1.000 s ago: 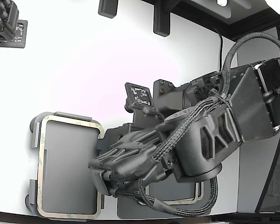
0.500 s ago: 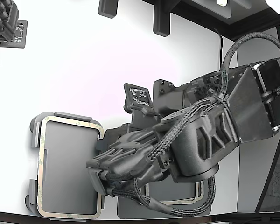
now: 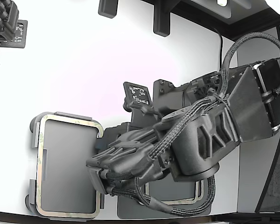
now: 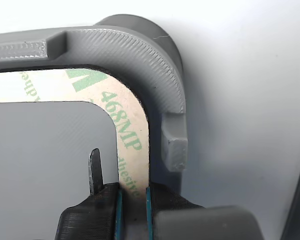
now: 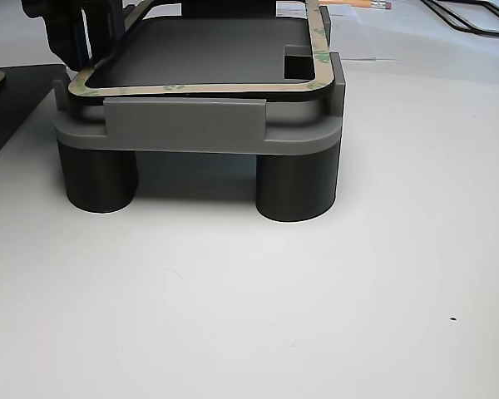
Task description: Move top rectangular frame to the holder.
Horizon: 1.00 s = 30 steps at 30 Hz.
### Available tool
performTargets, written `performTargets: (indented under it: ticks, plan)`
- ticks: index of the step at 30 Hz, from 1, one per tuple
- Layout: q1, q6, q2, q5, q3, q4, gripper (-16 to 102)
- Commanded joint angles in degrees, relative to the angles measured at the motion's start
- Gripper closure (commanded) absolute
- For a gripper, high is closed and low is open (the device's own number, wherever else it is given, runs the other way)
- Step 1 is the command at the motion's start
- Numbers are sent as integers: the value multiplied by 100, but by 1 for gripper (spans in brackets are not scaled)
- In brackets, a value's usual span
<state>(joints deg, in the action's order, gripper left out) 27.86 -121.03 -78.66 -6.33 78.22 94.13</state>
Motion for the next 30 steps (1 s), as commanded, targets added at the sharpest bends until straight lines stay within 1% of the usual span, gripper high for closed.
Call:
performTargets:
  ticks: [1,5,7,9,11,12,13,16,18,21,23,25,28,30]
  plan:
    - [-88,-9,-149,0,-132,26,96]
    - [-88,-9,-141,9,-123,9,96]
    - [-88,0,-141,0,-132,9,93]
    - [-88,44,-149,-18,-132,18,64]
    - [-88,97,-167,-44,-132,26,-7]
    - [-88,105,-185,-62,-132,18,-4]
    - [-79,132,-185,-70,-141,9,-14]
    - [-62,193,-149,-141,-246,-26,-14]
    - [-18,308,-123,-281,-396,-35,-14]
    - [79,923,-272,-738,-642,-264,-14]
    - [114,1617,-378,-1081,-967,-325,-14]
    - [123,2637,-615,-1433,-1063,-554,-14]
    - [-9,4553,-1151,-1995,-773,-1011,-14]
    - [-176,5915,-1767,-2197,-88,-1547,-14]
